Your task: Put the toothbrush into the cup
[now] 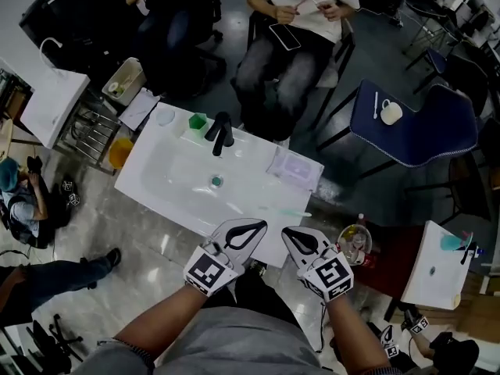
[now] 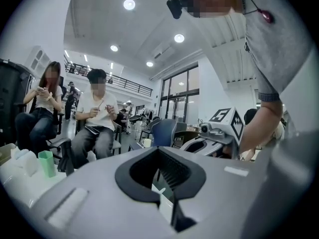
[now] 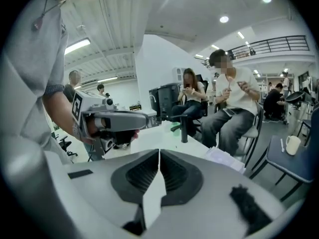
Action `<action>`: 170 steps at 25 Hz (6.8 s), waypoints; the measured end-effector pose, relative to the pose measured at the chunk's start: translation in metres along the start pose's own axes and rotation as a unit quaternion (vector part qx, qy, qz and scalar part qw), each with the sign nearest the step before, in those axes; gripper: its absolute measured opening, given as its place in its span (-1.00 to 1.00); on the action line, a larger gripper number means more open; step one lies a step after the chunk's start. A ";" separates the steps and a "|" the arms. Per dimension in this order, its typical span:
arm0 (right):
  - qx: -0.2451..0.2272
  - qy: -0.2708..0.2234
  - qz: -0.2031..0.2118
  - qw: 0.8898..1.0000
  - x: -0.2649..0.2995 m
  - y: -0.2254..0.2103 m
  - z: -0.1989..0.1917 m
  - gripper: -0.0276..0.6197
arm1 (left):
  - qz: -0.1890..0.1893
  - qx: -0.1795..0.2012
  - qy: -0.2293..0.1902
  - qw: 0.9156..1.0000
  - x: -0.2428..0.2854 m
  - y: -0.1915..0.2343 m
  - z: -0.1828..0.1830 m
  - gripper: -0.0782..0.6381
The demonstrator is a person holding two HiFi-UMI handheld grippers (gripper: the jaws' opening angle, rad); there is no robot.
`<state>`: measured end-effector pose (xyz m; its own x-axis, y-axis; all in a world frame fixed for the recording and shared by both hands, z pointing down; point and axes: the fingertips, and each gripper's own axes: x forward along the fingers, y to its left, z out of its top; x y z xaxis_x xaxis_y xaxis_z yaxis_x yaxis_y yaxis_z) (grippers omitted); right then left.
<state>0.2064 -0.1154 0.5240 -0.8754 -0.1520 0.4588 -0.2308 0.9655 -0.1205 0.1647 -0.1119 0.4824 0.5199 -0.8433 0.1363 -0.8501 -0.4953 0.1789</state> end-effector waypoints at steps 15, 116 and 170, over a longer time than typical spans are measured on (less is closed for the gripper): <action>-0.092 0.180 0.091 0.975 0.070 -0.038 -0.081 -0.66 | 0.044 -0.003 0.007 0.999 0.023 0.032 -0.054 -0.76; -0.053 -0.198 0.111 0.973 0.055 0.092 0.203 -0.79 | 0.145 0.012 -0.060 0.988 -0.138 0.084 0.104 -0.76; -0.025 -0.266 -0.110 0.957 0.215 0.092 0.305 -0.79 | -0.004 0.081 -0.085 0.993 -0.188 0.270 0.152 -0.76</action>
<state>-0.1325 -0.1232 0.3434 -0.9032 -0.4267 -0.0467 -0.4261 0.9044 -0.0236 -0.1748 -0.1191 0.3573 0.5160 -0.8559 -0.0343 -0.8559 -0.5168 0.0193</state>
